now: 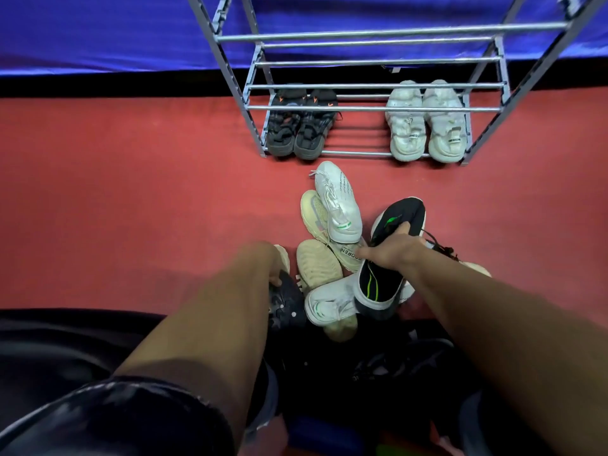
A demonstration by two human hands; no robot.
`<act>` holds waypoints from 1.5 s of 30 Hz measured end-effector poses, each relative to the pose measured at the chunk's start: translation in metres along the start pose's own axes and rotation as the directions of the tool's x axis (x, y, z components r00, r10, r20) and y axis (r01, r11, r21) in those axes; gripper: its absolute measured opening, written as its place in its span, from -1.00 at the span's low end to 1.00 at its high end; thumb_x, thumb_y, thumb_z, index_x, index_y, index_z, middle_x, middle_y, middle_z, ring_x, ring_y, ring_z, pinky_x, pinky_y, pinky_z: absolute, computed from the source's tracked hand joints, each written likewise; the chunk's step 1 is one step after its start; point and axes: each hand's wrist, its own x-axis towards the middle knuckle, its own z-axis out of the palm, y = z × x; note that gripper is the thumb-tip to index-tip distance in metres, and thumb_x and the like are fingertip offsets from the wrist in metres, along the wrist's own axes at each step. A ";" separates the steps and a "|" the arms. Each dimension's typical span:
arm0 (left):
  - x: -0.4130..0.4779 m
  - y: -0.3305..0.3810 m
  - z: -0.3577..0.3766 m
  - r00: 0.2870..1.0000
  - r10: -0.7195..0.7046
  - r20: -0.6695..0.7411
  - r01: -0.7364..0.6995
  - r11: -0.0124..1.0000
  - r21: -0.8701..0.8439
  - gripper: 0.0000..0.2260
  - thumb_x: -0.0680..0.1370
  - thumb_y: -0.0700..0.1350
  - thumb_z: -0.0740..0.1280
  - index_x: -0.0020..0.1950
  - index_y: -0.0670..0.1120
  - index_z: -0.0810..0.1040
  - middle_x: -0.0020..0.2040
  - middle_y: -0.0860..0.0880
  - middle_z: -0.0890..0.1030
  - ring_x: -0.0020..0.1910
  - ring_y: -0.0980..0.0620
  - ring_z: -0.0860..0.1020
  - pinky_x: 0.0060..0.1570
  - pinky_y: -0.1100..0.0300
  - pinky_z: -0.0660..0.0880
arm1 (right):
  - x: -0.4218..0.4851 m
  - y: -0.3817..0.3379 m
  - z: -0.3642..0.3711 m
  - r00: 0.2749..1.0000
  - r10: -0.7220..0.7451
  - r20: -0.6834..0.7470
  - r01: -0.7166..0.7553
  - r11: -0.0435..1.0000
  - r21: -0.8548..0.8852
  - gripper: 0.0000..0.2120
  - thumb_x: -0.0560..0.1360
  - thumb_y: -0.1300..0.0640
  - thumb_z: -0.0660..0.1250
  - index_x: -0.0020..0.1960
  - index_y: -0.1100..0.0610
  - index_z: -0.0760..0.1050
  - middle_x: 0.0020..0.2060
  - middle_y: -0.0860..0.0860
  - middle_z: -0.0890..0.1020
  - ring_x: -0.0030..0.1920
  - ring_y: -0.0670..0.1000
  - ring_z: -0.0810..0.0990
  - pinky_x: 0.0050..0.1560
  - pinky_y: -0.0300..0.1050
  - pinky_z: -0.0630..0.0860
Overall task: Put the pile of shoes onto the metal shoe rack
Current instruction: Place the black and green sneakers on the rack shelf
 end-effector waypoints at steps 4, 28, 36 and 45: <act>0.007 -0.021 -0.026 0.975 -0.005 0.220 0.038 0.989 -0.145 -0.53 0.62 -0.02 0.43 0.45 -0.22 0.48 0.26 -0.17 0.57 0.21 -0.16 0.61 0.43 -0.09 0.44 | -0.002 0.001 0.004 0.998 -0.018 -0.062 0.025 0.993 0.114 0.26 0.30 -0.47 0.47 0.68 0.10 -0.11 0.39 0.29 0.39 0.38 0.24 0.47 0.30 0.10 0.50; -0.008 0.033 -0.061 0.921 0.052 -0.385 -0.262 0.815 -0.518 -0.75 0.58 0.00 0.48 -0.03 -0.19 0.60 -0.13 -0.16 0.71 -0.10 -0.18 0.68 0.02 0.02 0.67 | -0.026 0.005 -0.013 0.862 -0.283 -0.421 0.471 0.755 0.457 -0.27 0.34 -0.12 0.50 0.38 0.15 0.36 0.25 0.06 0.44 0.22 0.12 0.49 0.29 0.11 0.51; 0.014 0.034 -0.061 0.776 0.318 -0.545 -0.550 0.765 -0.336 -0.75 0.67 0.10 0.29 0.07 -0.09 0.53 0.05 -0.16 0.63 0.07 -0.21 0.63 0.05 -0.02 0.61 | -0.024 0.008 -0.023 0.857 -0.313 -0.409 0.500 0.695 0.517 -0.27 0.33 -0.11 0.50 0.42 0.09 0.37 0.26 0.01 0.48 0.24 0.06 0.53 0.31 0.07 0.51; 0.017 0.092 -0.073 0.672 0.245 -0.699 -0.650 0.647 -0.398 -0.69 0.66 0.08 0.32 -0.12 -0.13 0.59 -0.26 -0.06 0.56 -0.17 -0.15 0.53 -0.12 0.07 0.50 | -0.030 0.006 -0.047 0.803 -0.266 -0.534 0.555 0.660 0.506 -0.44 0.34 -0.08 0.49 0.28 -0.04 0.39 0.20 -0.07 0.52 0.18 -0.03 0.54 0.29 -0.02 0.51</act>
